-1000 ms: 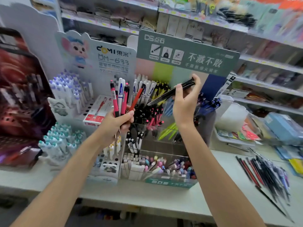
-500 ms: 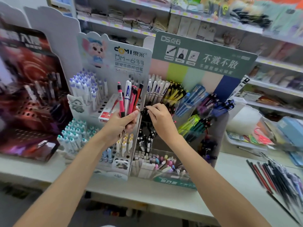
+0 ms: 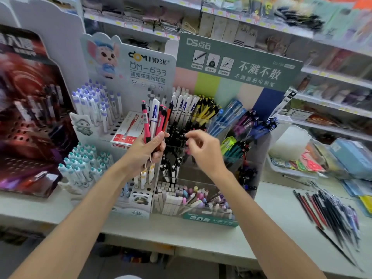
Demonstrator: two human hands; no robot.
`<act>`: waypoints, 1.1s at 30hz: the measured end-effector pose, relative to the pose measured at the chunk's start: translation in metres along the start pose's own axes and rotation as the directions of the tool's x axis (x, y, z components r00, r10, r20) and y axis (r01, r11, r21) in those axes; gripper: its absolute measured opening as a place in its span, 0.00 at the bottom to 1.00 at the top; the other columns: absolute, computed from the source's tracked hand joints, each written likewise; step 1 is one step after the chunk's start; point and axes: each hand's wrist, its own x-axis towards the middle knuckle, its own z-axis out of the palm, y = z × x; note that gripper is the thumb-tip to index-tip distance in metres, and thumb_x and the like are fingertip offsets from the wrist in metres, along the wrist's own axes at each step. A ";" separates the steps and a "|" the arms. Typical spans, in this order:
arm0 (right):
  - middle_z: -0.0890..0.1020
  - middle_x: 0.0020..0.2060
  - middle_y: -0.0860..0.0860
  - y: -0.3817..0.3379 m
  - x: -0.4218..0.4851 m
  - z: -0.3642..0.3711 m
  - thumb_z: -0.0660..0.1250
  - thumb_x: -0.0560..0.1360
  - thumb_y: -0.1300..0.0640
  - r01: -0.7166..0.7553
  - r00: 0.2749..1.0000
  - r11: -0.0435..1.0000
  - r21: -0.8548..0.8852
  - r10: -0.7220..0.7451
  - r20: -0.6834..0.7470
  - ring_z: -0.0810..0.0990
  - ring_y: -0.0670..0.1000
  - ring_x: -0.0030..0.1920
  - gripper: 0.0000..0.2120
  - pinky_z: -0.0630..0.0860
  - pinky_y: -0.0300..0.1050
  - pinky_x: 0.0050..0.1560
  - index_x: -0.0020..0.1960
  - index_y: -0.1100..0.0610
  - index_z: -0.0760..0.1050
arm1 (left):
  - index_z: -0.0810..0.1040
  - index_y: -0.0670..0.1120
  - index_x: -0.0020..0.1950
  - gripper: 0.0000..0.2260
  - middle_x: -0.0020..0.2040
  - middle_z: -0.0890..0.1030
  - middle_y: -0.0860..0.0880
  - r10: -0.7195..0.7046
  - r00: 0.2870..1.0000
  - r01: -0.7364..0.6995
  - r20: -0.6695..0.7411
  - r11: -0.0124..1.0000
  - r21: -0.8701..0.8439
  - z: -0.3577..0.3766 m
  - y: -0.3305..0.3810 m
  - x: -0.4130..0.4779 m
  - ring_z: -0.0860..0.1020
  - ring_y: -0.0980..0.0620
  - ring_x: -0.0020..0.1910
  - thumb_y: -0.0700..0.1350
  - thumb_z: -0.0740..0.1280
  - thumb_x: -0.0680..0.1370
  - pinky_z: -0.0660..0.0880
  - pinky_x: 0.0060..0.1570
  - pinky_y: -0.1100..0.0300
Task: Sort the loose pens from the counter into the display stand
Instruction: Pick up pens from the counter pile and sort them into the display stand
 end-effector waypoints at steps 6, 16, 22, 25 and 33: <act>0.83 0.56 0.54 0.024 -0.024 0.064 0.69 0.77 0.54 0.071 0.960 0.942 -0.329 0.024 0.278 0.75 0.58 0.60 0.17 0.71 0.55 0.63 0.64 0.57 0.78 | 0.75 0.40 0.59 0.22 0.35 0.75 0.48 0.000 1.000 0.000 0.003 1.000 0.002 -0.009 -0.008 -0.009 0.68 0.56 0.26 0.56 0.70 0.74 0.65 0.24 0.66; 0.78 0.47 0.49 -0.025 0.008 0.002 0.66 0.78 0.65 0.218 0.917 0.973 0.071 -0.180 -0.355 0.77 0.41 0.42 0.15 0.77 0.36 0.48 0.65 0.62 0.72 | 0.75 0.41 0.60 0.19 0.34 0.75 0.50 -0.017 0.997 0.019 -0.072 0.999 0.033 -0.015 -0.009 -0.016 0.68 0.56 0.26 0.54 0.63 0.77 0.64 0.26 0.65; 0.81 0.56 0.57 -0.030 0.043 -0.015 0.65 0.79 0.63 0.257 0.837 0.965 -0.046 -0.247 -0.488 0.81 0.52 0.49 0.14 0.79 0.49 0.54 0.64 0.65 0.74 | 0.75 0.42 0.59 0.18 0.34 0.76 0.50 -0.017 0.998 0.019 -0.053 0.999 0.039 -0.009 -0.008 -0.014 0.69 0.56 0.27 0.54 0.63 0.77 0.66 0.25 0.66; 0.82 0.57 0.57 -0.030 0.051 -0.017 0.66 0.79 0.63 0.283 0.822 0.956 -0.072 -0.281 -0.496 0.82 0.54 0.53 0.13 0.79 0.51 0.57 0.63 0.65 0.75 | 0.75 0.42 0.60 0.20 0.35 0.76 0.49 -0.021 0.999 0.022 -0.027 0.999 0.038 -0.008 -0.009 -0.012 0.69 0.56 0.27 0.55 0.63 0.77 0.66 0.25 0.65; 0.82 0.55 0.56 -0.009 0.043 0.014 0.65 0.80 0.61 0.185 0.979 0.962 -0.199 -0.163 0.120 0.80 0.51 0.50 0.11 0.78 0.49 0.57 0.61 0.63 0.78 | 0.76 0.45 0.60 0.29 0.37 0.76 0.50 -0.003 1.000 0.003 0.009 0.997 0.073 -0.007 -0.009 -0.007 0.69 0.56 0.28 0.67 0.67 0.72 0.66 0.26 0.65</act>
